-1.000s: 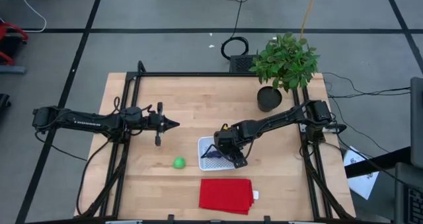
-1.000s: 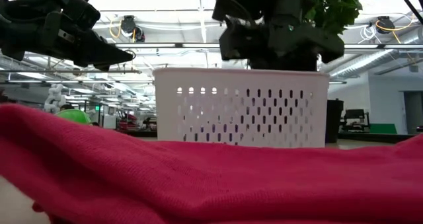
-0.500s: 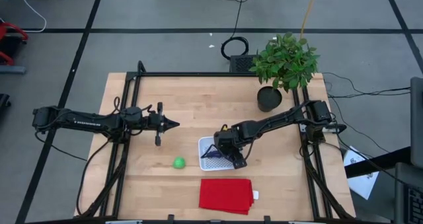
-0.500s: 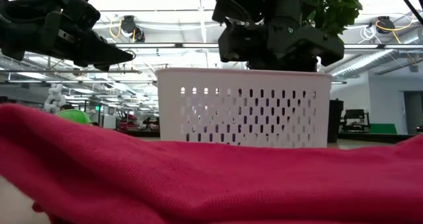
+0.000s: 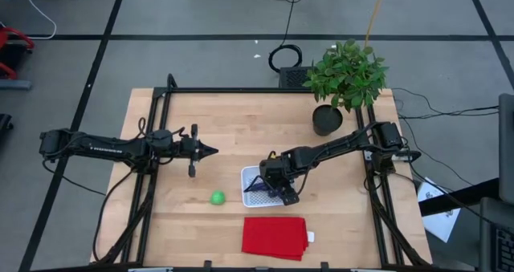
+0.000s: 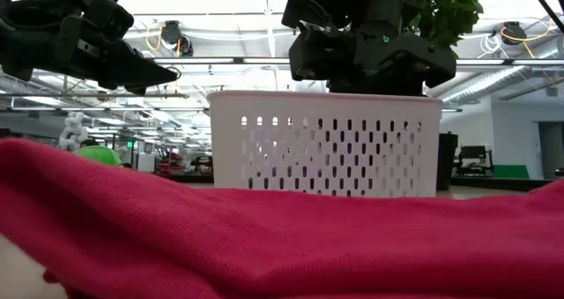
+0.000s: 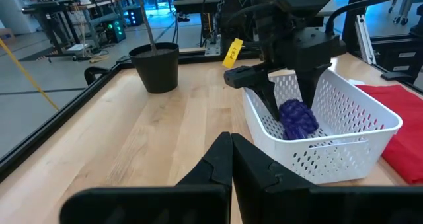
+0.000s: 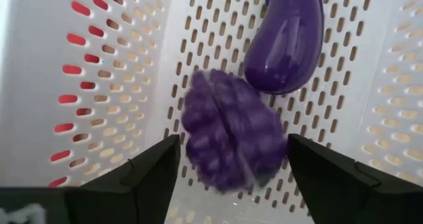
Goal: Pick and placing Produce into tupperware
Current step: Put the grapes into the white basket, then put the pear into the white basket
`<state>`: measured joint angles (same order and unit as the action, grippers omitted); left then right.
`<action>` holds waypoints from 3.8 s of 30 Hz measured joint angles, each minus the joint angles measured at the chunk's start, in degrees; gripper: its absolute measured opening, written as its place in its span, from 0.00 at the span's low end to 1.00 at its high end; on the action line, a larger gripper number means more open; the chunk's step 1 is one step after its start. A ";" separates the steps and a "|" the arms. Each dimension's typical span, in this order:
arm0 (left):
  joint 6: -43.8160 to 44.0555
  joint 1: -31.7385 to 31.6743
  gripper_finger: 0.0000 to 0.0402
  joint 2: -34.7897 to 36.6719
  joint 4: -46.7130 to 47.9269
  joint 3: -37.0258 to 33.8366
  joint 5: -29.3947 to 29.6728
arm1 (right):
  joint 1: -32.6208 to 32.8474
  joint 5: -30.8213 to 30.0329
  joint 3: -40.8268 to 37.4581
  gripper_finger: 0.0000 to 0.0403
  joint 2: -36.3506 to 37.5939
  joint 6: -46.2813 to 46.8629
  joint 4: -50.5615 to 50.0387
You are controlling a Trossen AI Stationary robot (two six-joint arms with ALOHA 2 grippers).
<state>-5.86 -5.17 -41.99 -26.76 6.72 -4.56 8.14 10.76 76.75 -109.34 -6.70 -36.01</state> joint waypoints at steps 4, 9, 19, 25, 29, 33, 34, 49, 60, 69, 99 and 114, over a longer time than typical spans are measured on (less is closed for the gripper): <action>0.04 0.00 0.01 0.02 0.02 0.00 -0.02 | 0.00 -0.06 0.00 0.69 0.00 0.04 0.04; 0.14 0.00 0.01 0.02 0.12 0.00 -0.01 | 0.00 -0.26 0.72 0.69 0.43 2.07 -1.54; 0.14 0.00 0.01 0.01 0.37 0.00 -0.02 | 0.00 -5.05 1.46 0.65 6.40 2.56 -1.92; 0.15 0.00 0.01 0.00 0.36 0.00 0.01 | 0.00 -7.96 1.51 0.53 9.87 3.04 -0.60; 0.14 0.00 0.01 0.02 0.37 0.00 0.01 | 0.07 -7.98 1.48 0.41 10.16 3.03 -0.08; 0.15 0.00 0.01 0.00 0.37 0.00 0.01 | -0.71 -7.98 0.54 0.23 10.16 2.99 0.83; 0.15 0.00 0.01 0.02 0.35 0.00 0.01 | -0.99 -8.05 0.42 0.17 10.10 2.99 0.96; 0.14 0.00 0.01 0.02 1.04 0.01 0.03 | -5.37 -15.76 0.39 0.01 10.12 3.92 -1.94; -0.27 0.00 0.01 -0.01 1.35 0.00 0.05 | -8.59 -15.43 -4.42 0.00 10.12 8.77 -4.01; -0.29 0.00 0.01 0.02 1.31 0.00 0.07 | -7.17 -14.97 -5.95 0.00 10.10 12.66 -4.79; 0.13 -0.02 0.01 0.02 1.22 0.00 0.12 | -4.26 -16.01 -7.63 0.00 25.43 10.50 6.59; -0.22 -0.02 0.01 -0.01 1.64 0.00 0.12 | -2.43 -13.99 -40.67 0.00 56.89 20.25 34.98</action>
<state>-6.08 -5.19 -42.00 -25.12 6.72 -4.45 5.72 -3.22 36.08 -52.45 13.55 -1.02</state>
